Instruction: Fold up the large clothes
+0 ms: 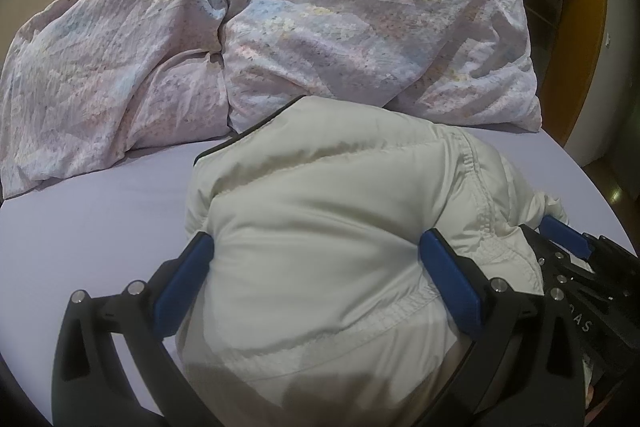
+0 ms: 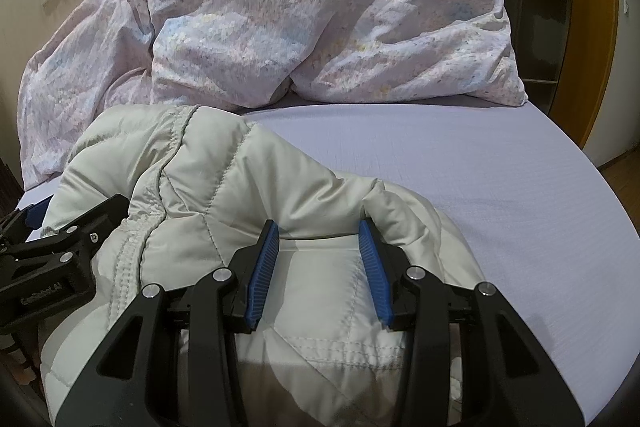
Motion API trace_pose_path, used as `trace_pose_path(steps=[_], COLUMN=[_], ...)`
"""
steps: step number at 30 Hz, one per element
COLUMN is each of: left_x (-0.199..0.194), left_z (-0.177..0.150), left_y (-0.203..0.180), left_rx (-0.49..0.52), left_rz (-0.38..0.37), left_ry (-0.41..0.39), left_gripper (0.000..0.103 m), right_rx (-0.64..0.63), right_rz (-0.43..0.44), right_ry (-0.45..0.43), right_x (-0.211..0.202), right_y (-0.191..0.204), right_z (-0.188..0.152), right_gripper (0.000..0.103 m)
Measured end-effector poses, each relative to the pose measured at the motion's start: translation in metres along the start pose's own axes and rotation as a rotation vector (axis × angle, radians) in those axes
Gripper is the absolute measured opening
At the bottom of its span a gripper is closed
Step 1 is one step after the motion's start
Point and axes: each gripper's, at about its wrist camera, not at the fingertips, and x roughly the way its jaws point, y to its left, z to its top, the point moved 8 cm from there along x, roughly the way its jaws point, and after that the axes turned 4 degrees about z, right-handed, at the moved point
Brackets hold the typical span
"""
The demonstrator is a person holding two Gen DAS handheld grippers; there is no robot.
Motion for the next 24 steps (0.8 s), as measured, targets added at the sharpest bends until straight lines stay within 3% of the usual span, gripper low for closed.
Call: trace_pose_path(steps=[9,14,18,24], left_x=[-0.012,-0.030,-0.026,-0.021], left_z=[0.003,-0.006,-0.012,-0.011], left_y=[0.009,0.021,0.021,0.023], left_rx=[-0.031,-0.088,-0.101,-0.118], left_rz=[0.028,-0.042,-0.034,-0.027], left_ry=[0.017,0.039,0.015,0.009], left_gripper=[0.101,0.101,0.101,0.101], right_rx=[-0.017,-0.021,-0.068,-0.053], right_rz=[0.025,0.061,0.013,0.013], right_ry=[0.021,-0.008,0.009,0.022], right_x=[-0.002,-0.032,-0.019,-0.005], right_y=[0.000,0.000,0.004,0.002], right_z=[0.004,0.001,-0.006,-0.003], right_gripper=[0.044,0.050,0.051,0.053])
